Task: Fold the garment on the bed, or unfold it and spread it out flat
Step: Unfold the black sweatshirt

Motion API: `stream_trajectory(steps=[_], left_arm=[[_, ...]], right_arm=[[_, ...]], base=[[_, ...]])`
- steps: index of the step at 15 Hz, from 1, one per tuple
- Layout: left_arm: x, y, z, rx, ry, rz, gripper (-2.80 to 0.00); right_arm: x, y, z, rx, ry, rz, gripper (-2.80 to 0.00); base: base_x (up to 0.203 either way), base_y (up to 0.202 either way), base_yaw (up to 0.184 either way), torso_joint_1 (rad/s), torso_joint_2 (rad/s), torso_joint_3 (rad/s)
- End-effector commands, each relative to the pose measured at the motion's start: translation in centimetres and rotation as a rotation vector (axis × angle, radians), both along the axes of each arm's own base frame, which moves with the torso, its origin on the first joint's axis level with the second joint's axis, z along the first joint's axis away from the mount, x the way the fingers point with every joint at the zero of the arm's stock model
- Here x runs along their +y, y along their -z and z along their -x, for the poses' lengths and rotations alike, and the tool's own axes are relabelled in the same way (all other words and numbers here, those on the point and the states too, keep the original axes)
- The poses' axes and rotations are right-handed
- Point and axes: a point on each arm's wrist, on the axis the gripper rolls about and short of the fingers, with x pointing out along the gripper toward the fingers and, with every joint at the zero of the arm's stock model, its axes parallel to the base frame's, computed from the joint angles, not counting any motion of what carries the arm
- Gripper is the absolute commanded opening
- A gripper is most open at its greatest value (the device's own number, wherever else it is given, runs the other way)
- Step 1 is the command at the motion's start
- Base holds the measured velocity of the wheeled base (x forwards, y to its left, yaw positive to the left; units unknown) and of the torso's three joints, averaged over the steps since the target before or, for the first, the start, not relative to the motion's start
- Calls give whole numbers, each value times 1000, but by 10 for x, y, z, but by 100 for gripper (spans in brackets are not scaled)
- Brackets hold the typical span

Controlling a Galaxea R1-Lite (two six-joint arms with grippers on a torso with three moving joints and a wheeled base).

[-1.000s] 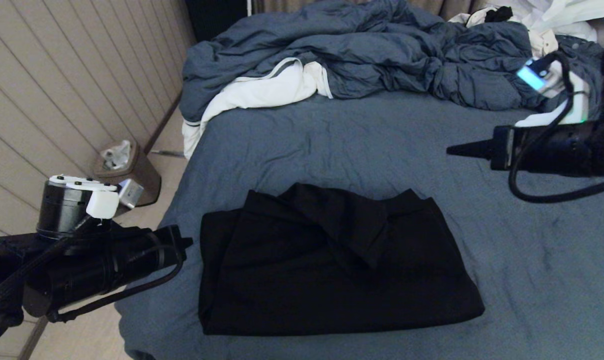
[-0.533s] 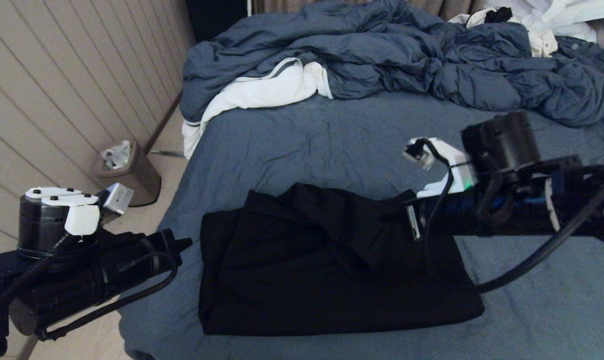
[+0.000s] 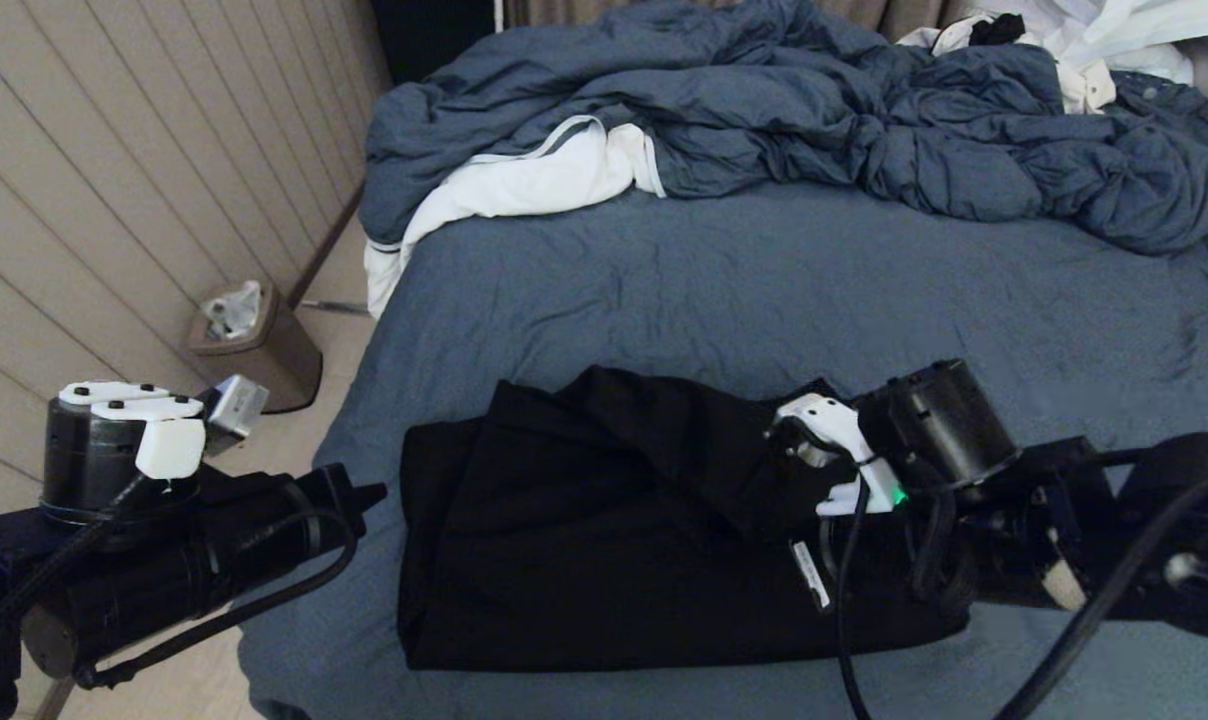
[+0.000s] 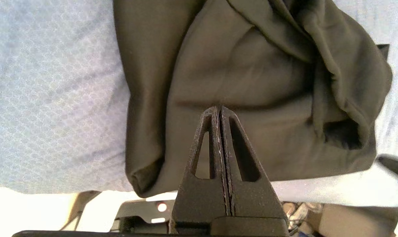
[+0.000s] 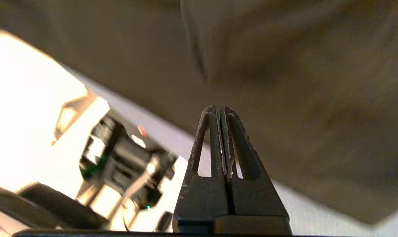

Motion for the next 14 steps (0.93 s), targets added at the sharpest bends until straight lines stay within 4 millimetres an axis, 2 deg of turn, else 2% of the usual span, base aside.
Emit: stream_trajectory(steps=[1,4,6,8,9,11,14], left_arm=[[0,2,1,10,0,3,-280],[0,1,2,4,-2,8,-280],[1,1,2,6,-3,7,-280],[1,1,2,7,-3,7,-280],[0,2,2,7,-1,7,-280],[1,1,2,3,-2,9,-280],[0,3,1,1,-3,12,-280]], right_arm=[[-1,10,8,17,15,46,-280],[-3,24,10,38,26,78,-280],[2,32,2,20,30,76,-280],[8,32,-7,-13,28,78,-280],[12,32,-14,-20,31,82,-280],[30,33,-40,-45,47,87,-280],[48,14,-67,-135,80,40,-280]], base=[[0,0,0,0,0,0],[0,0,0,0,0,0],[0,0,0,0,0,0],[0,0,0,0,0,0],[0,0,0,0,0,0],[0,0,0,0,0,0],[0,0,0,0,0,0]])
